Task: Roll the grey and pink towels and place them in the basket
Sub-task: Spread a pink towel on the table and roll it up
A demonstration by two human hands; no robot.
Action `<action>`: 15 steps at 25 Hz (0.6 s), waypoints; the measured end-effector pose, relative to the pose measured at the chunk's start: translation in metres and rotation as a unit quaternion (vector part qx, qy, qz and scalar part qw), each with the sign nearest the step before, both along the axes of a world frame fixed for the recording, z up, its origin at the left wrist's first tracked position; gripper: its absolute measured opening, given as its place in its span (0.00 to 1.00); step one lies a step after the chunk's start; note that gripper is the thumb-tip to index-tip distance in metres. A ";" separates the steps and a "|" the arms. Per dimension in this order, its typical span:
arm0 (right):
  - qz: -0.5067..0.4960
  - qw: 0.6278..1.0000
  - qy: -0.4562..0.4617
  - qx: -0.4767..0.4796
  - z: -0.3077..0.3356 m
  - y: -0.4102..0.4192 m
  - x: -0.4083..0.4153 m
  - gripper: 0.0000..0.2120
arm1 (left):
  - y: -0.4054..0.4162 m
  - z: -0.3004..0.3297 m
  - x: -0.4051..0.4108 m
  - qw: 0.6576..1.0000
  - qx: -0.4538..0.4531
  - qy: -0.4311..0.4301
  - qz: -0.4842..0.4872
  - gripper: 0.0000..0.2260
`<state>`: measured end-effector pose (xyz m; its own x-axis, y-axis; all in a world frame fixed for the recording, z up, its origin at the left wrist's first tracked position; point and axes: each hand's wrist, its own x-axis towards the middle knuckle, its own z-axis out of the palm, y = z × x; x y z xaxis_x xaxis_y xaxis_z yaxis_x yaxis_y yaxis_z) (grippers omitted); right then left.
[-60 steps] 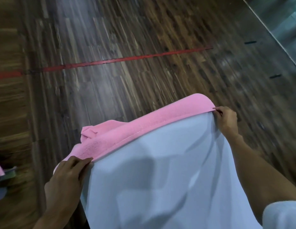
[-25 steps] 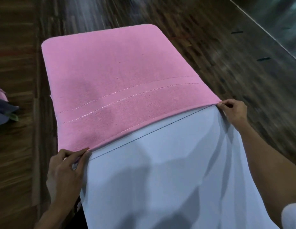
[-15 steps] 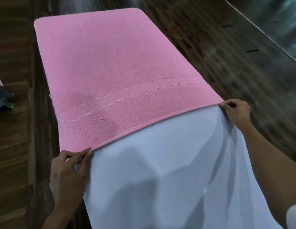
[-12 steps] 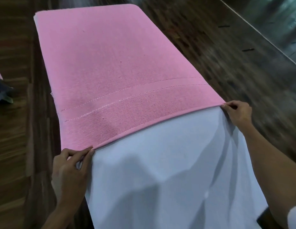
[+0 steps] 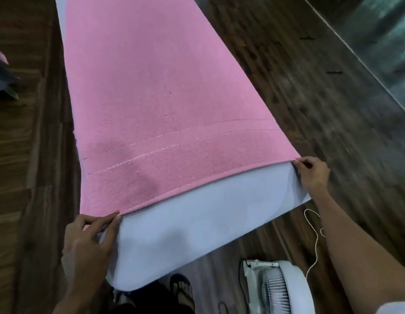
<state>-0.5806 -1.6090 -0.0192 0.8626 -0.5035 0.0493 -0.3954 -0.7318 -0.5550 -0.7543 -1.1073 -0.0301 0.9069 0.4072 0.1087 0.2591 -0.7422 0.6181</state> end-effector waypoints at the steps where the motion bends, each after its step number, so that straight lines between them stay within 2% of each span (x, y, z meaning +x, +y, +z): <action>1: 0.007 1.000 0.002 -0.001 0.001 -0.002 -0.006 0.08 | -0.006 0.000 -0.010 1.000 -0.002 -0.001 0.011 0.08; 6: 0.079 0.996 -0.022 -0.020 0.003 -0.015 -0.031 0.06 | -0.042 0.011 -0.052 0.998 -0.003 0.000 0.068 0.08; 11: 0.181 0.982 -0.011 -0.046 0.004 -0.036 -0.043 0.07 | -0.056 0.018 -0.065 0.997 0.052 0.018 0.057 0.06; 13: 0.200 0.979 -0.001 -0.049 0.005 -0.027 -0.039 0.10 | -0.063 0.020 -0.052 0.994 0.105 -0.002 0.033 0.11; 15: 0.250 0.966 0.037 -0.051 0.004 -0.008 -0.044 0.15 | -0.081 0.019 -0.037 0.993 0.113 0.016 -0.035 0.18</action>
